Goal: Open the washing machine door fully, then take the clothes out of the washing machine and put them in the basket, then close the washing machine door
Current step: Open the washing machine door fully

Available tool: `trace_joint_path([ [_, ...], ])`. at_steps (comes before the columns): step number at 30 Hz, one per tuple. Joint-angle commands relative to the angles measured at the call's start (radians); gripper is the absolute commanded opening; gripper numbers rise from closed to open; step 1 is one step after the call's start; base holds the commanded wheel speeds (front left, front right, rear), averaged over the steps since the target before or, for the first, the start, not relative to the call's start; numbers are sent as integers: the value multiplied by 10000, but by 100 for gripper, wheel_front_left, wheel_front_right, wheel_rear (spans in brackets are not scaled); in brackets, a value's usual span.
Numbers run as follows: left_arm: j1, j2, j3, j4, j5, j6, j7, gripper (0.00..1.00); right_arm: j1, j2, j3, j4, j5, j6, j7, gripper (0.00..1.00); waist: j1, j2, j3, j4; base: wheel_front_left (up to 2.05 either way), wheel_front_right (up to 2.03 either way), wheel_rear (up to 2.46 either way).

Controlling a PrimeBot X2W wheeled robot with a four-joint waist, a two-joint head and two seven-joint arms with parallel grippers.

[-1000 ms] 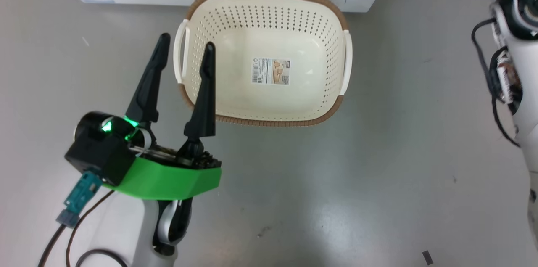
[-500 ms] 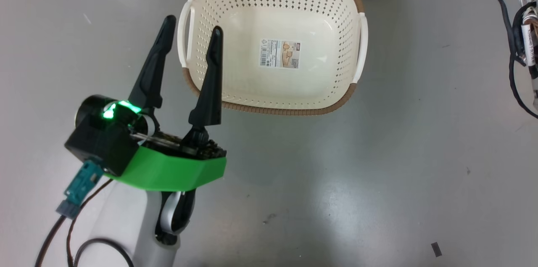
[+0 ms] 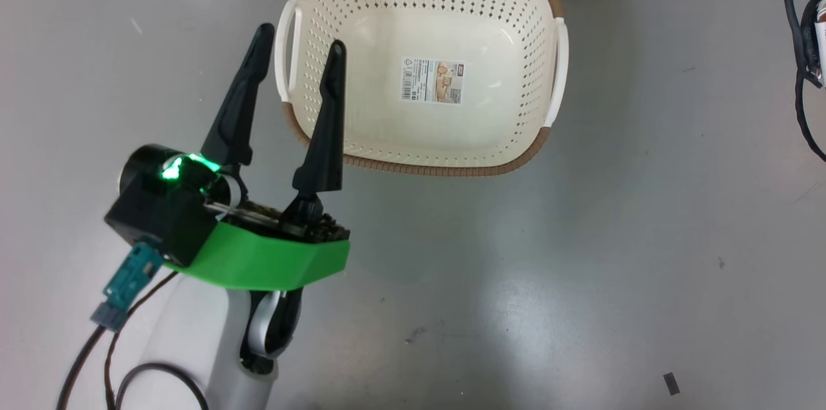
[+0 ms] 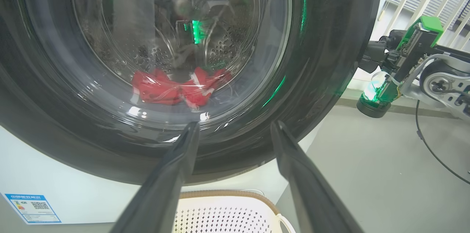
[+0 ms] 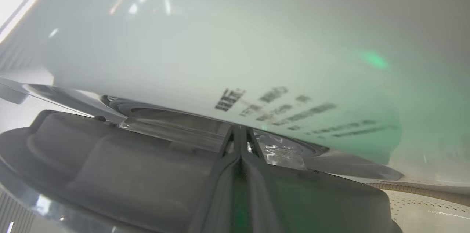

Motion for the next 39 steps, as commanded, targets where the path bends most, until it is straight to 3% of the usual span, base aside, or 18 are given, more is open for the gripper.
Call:
trace_joint_path([
  [1,-90,194,265,-182,-38,-49,-51,100,-3,357,217,-377,98,58,239,0,0,0,-48,-4,0,0,0],
  [39,600,194,986,485,238,-75,-51,100,2249,918,797,-897,57,58,1124,0,0,0,-1559,-579,0,0,0],
])
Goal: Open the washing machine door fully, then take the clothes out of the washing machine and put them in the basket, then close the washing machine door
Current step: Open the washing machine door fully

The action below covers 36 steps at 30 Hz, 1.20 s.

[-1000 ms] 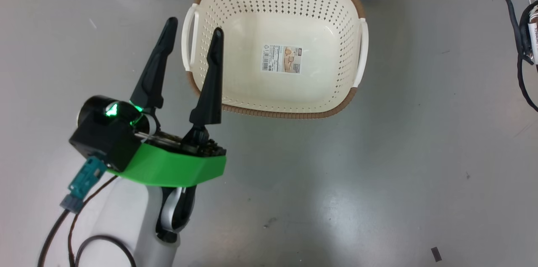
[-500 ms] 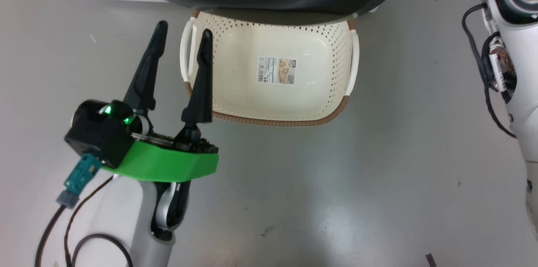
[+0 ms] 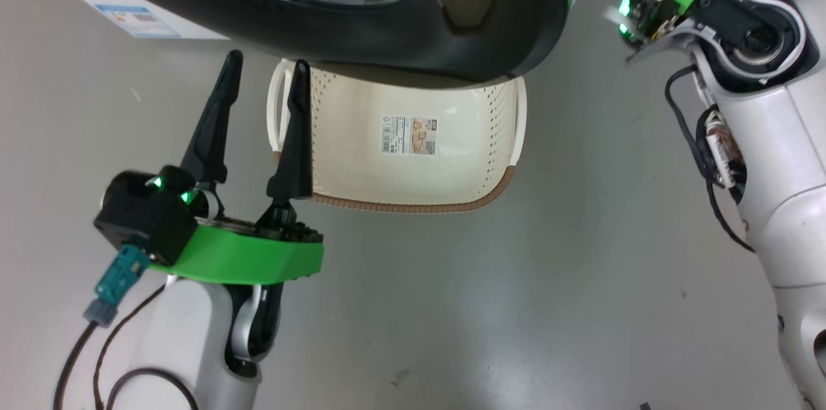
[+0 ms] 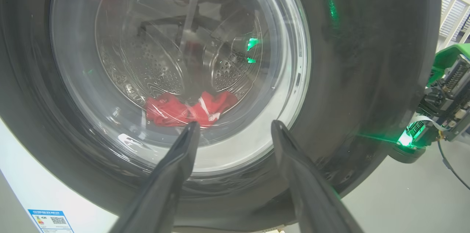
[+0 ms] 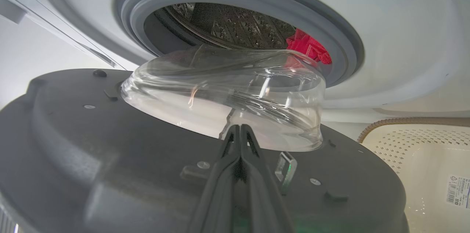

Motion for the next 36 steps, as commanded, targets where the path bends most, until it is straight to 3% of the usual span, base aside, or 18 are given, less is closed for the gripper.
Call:
trace_joint_path([
  [1,249,194,343,-185,116,-79,-51,100,261,265,82,-331,69,79,77,0,0,-1,-161,-81,0,0,0],
  [16,823,194,526,149,210,-10,-51,100,1220,652,285,-315,73,79,196,0,0,-1,-1061,-426,0,0,0],
  [22,899,194,529,226,167,-2,-51,100,1309,604,254,-167,-419,79,-439,0,0,-1,-1144,-457,0,0,0],
  [23,898,194,527,232,157,3,-51,100,1321,572,286,-203,-568,79,-581,7,0,-1,-1136,-459,0,0,0],
  [25,891,194,529,236,142,9,-51,100,1376,465,400,-312,-982,79,-979,81,0,-1,-1114,-468,0,0,0],
  [26,884,194,534,236,138,10,-51,100,1416,415,457,-408,-1184,79,-1202,100,0,-1,-1101,-474,0,0,0],
  [36,872,194,768,147,96,-1,-51,100,1852,-490,1419,-961,-3936,79,-4626,100,0,-1,-1023,-545,0,0,0],
])
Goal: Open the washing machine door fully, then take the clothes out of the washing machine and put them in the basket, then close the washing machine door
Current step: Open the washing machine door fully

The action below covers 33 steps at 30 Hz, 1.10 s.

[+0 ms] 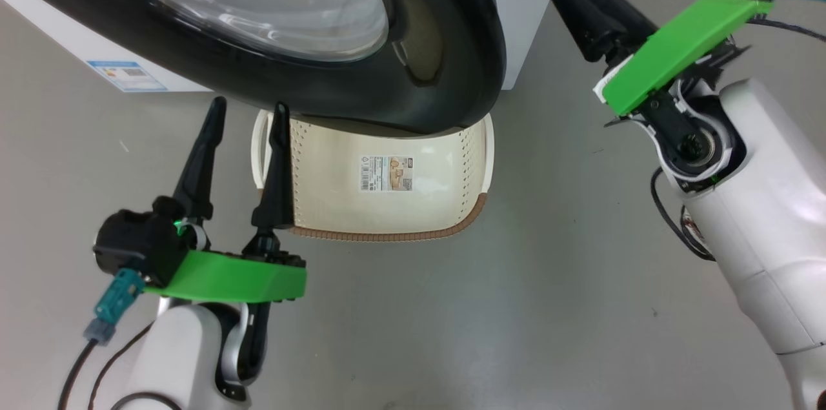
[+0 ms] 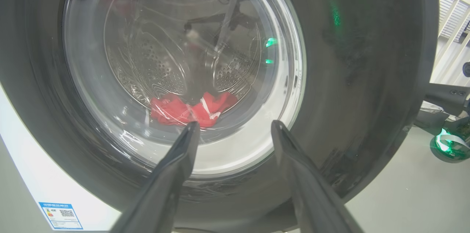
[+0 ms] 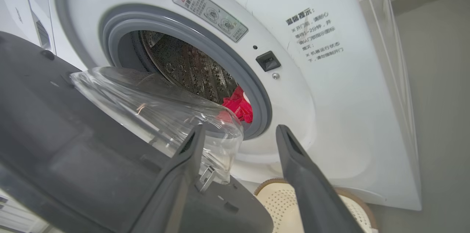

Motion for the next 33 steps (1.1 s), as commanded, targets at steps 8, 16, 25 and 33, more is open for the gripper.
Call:
trace_joint_path([
  [8,227,189,516,-306,-18,7,-51,100,236,-623,1071,959,-4372,77,-3748,100,0,0,-6,-92,0,0,0],
  [16,209,189,590,-463,12,16,-51,100,1323,462,-1935,-256,-8641,77,-4022,100,0,0,143,-134,0,0,0],
  [25,263,189,533,-703,91,-13,-51,100,3261,1427,-3135,-2090,-10479,77,-4024,100,0,0,165,-79,0,0,0],
  [33,420,189,595,-915,88,77,-51,100,4176,1568,-3338,-2959,-10775,77,-4025,100,0,0,132,-125,0,0,0],
])
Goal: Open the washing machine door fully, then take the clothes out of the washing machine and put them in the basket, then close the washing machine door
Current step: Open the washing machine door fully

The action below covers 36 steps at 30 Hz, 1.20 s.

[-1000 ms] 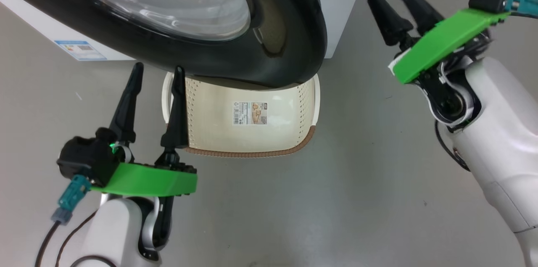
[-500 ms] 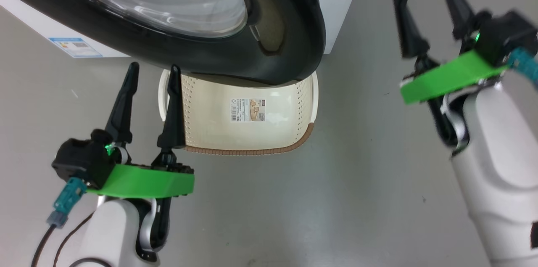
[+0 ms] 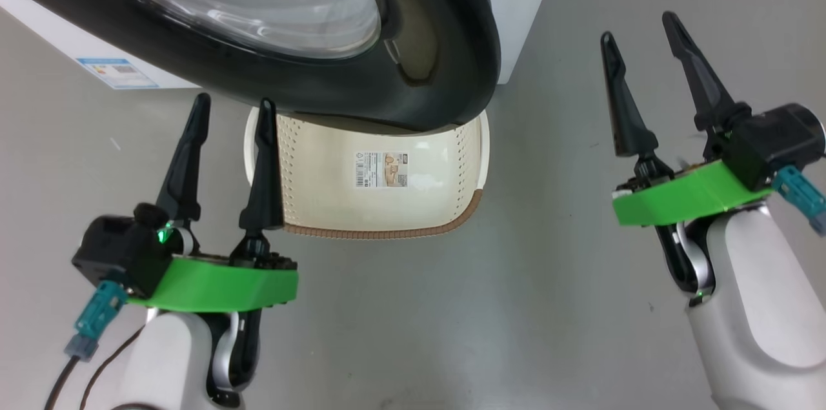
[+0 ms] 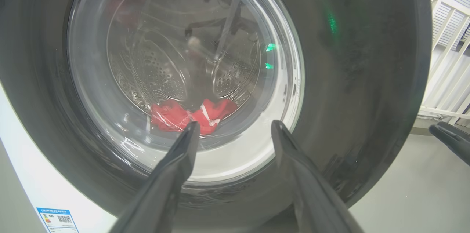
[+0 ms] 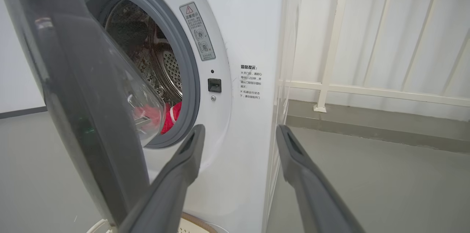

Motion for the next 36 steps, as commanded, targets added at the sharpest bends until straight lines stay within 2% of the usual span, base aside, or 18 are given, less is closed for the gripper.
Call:
trace_joint_path([
  [1,228,187,331,-331,67,71,-51,100,297,121,172,-416,-91,62,-60,100,0,0,-14,-31,0,0,0],
  [19,405,187,396,-401,36,174,-51,100,1619,128,379,-1354,221,62,-60,100,0,0,-79,-154,0,0,0],
  [32,492,187,300,-371,22,177,-51,100,1663,129,442,-1352,205,62,-60,100,0,0,-124,-112,0,0,0],
  [33,490,187,294,-368,17,174,-51,100,1632,129,442,-1359,297,62,-60,87,0,0,-120,-96,0,0,0],
  [34,489,187,291,-365,14,171,-51,100,1615,129,477,-1307,420,62,-60,46,0,0,-121,-82,0,0,0],
  [35,493,187,291,-359,11,168,-51,100,1584,129,505,-1260,576,62,-60,29,0,0,-123,-72,0,0,0],
  [36,496,187,292,-352,10,165,-51,100,1535,129,532,-1234,724,62,-60,1,0,0,-121,-64,0,0,0],
])
